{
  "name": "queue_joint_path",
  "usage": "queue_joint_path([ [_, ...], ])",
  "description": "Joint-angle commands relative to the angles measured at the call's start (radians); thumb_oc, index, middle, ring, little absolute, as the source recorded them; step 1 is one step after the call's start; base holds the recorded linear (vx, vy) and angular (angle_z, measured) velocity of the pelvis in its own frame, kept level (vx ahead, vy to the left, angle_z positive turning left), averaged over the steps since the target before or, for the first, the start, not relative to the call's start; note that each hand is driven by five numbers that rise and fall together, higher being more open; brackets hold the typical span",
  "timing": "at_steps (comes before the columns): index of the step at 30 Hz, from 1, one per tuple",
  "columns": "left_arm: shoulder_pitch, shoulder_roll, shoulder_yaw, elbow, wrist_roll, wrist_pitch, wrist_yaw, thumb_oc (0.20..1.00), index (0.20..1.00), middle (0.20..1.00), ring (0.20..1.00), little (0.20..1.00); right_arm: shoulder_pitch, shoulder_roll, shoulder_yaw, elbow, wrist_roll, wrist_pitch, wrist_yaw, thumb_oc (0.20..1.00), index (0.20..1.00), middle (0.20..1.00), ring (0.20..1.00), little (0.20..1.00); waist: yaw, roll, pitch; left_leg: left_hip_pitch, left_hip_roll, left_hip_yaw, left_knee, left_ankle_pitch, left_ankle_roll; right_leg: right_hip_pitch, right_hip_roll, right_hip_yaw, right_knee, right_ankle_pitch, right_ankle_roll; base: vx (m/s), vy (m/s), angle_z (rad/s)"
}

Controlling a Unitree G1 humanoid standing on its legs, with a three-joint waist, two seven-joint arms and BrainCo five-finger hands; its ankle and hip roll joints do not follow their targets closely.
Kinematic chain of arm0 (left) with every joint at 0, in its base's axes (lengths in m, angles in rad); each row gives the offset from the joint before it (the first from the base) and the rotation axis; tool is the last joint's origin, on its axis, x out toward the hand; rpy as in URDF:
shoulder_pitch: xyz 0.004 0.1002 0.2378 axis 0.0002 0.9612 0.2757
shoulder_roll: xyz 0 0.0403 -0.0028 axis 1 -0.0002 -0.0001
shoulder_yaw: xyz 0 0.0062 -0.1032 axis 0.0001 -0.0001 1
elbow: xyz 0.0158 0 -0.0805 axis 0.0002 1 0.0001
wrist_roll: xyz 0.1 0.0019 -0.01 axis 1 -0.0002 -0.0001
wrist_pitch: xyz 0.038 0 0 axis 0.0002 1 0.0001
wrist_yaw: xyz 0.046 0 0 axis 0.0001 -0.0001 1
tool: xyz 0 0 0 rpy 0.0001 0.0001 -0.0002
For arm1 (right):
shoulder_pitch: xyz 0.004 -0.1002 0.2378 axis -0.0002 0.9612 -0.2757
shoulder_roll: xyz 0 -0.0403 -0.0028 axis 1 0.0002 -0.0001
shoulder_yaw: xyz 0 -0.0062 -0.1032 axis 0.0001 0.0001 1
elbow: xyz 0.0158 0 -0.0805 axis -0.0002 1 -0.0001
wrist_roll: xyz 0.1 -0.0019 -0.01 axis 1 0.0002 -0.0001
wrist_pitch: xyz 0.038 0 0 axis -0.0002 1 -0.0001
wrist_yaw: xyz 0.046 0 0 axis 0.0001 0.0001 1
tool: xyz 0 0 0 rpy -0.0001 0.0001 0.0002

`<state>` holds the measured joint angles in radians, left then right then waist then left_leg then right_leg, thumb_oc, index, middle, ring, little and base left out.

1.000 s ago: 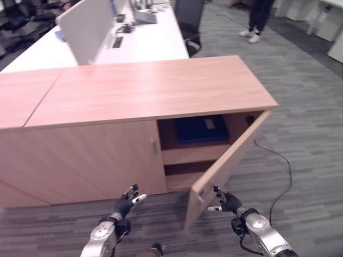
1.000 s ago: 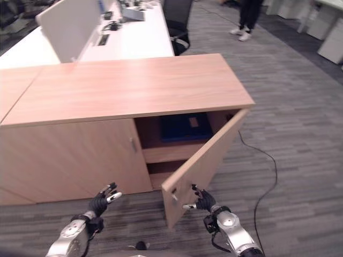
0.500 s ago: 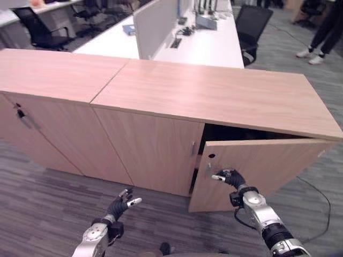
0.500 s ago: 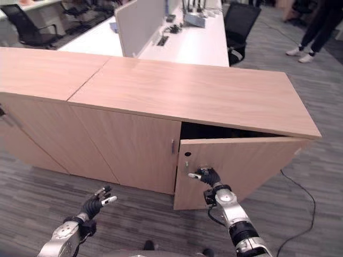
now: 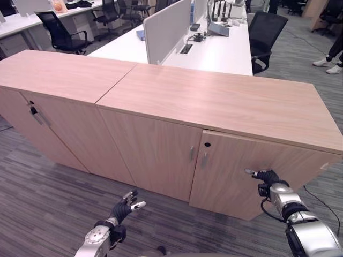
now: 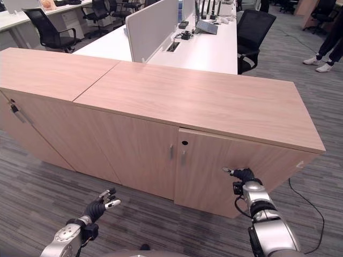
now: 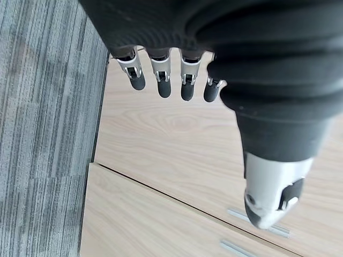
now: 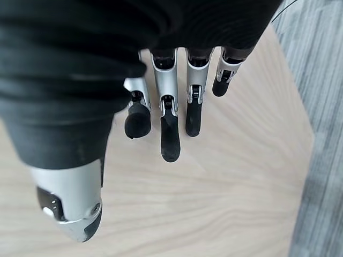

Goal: Put the empty folder in the office cabinet

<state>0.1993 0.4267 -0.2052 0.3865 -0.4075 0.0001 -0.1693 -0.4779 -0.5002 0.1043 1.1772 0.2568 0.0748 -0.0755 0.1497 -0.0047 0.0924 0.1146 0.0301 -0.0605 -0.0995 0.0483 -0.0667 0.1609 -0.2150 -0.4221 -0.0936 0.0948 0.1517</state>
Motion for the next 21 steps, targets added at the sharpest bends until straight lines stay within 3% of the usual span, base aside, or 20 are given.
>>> queue_joint_path([
  [1, -0.048, 0.044, -0.053, -0.049, -0.017, -0.033, -0.012, 1.000, 1.000, 1.000, 1.000, 1.000, -0.142, -0.083, 0.010, 0.043, 0.044, -0.041, 0.000, 1.000, 1.000, 1.000, 1.000, 1.000, 0.039, -0.017, -0.001, -0.010, 0.072, 0.045, 0.049, -0.087, -0.060, 0.029, -0.039, -0.039, 0.036, -0.071, 0.054, 0.01, -0.013, 0.11],
  [14, -0.068, 0.041, -0.085, -0.034, -0.004, -0.027, -0.013, 1.000, 1.000, 1.000, 1.000, 1.000, -0.143, -0.113, 0.011, 0.088, 0.023, -0.039, 0.001, 1.000, 1.000, 1.000, 1.000, 1.000, 0.052, -0.016, -0.010, -0.025, 0.075, 0.010, 0.037, -0.076, -0.064, 0.040, -0.027, -0.072, 0.032, -0.077, 0.049, 0.01, -0.001, 0.11],
  [21, -0.046, 0.004, -0.023, -0.026, 0.001, -0.027, 0.006, 1.000, 1.000, 1.000, 1.000, 1.000, 0.087, 0.034, -0.014, -0.182, 0.074, -0.070, 0.023, 1.000, 1.000, 1.000, 1.000, 1.000, 0.010, -0.008, -0.007, -0.011, 0.080, 0.035, 0.034, -0.084, -0.061, 0.030, -0.029, -0.049, 0.030, -0.073, 0.048, -0.01, 0.030, 0.01],
])
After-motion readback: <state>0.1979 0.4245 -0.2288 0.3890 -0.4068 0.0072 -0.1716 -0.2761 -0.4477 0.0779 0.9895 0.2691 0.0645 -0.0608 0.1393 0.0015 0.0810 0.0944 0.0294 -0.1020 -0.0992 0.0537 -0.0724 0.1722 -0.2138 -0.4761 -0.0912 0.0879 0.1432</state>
